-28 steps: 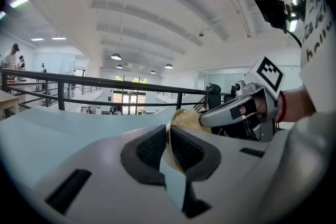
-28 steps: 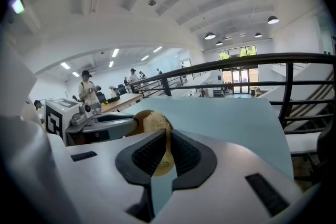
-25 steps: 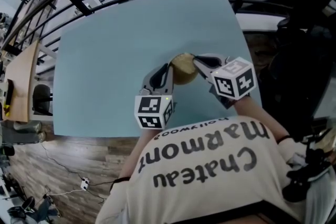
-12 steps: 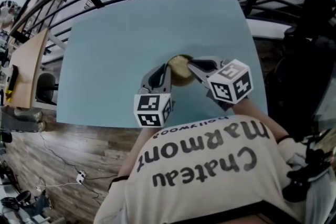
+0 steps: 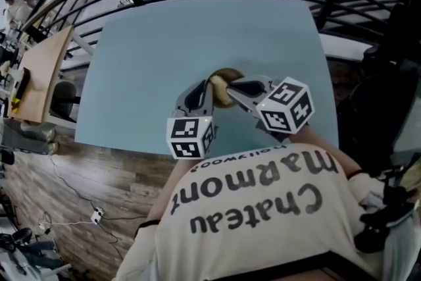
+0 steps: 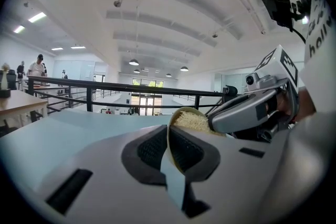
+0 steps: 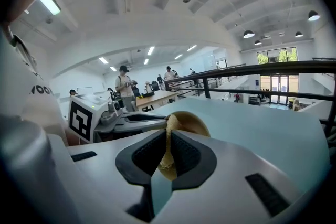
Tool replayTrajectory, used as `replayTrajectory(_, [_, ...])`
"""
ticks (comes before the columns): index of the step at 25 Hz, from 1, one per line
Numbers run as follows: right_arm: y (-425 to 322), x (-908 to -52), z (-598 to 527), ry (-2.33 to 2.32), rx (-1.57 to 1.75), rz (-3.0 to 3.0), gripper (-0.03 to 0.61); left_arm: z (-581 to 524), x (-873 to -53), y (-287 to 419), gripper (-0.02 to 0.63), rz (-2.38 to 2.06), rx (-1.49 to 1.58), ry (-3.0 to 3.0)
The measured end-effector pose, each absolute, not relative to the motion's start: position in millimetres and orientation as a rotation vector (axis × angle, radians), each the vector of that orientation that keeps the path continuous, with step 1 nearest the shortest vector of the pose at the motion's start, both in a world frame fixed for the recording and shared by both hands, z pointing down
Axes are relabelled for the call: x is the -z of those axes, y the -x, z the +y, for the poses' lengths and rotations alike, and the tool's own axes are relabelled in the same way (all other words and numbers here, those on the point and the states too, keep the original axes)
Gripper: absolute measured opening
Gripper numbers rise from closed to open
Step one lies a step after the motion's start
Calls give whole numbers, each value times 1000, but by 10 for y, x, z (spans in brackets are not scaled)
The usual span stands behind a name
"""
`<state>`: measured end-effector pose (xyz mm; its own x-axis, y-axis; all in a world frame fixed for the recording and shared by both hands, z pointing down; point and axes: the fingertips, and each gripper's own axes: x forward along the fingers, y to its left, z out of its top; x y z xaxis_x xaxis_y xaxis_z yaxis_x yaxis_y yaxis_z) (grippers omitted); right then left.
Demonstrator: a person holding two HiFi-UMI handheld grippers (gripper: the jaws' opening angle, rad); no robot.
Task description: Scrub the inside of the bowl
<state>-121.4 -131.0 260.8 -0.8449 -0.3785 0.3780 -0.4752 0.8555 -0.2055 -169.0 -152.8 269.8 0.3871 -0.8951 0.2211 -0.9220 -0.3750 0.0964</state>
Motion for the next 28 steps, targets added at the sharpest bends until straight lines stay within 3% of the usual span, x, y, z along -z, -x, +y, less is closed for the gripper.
replayTrajectory(8, [1326, -2632, -1273, -568, -423, -2721, 51, -1516, -2747, 1670, 17, -1615, -260, -2455])
replayTrajectory(28, [842, -2981, -1689, -913, -671, -2630, 52, -1531, -2912, 1590, 17, -1663, -434, -2497])
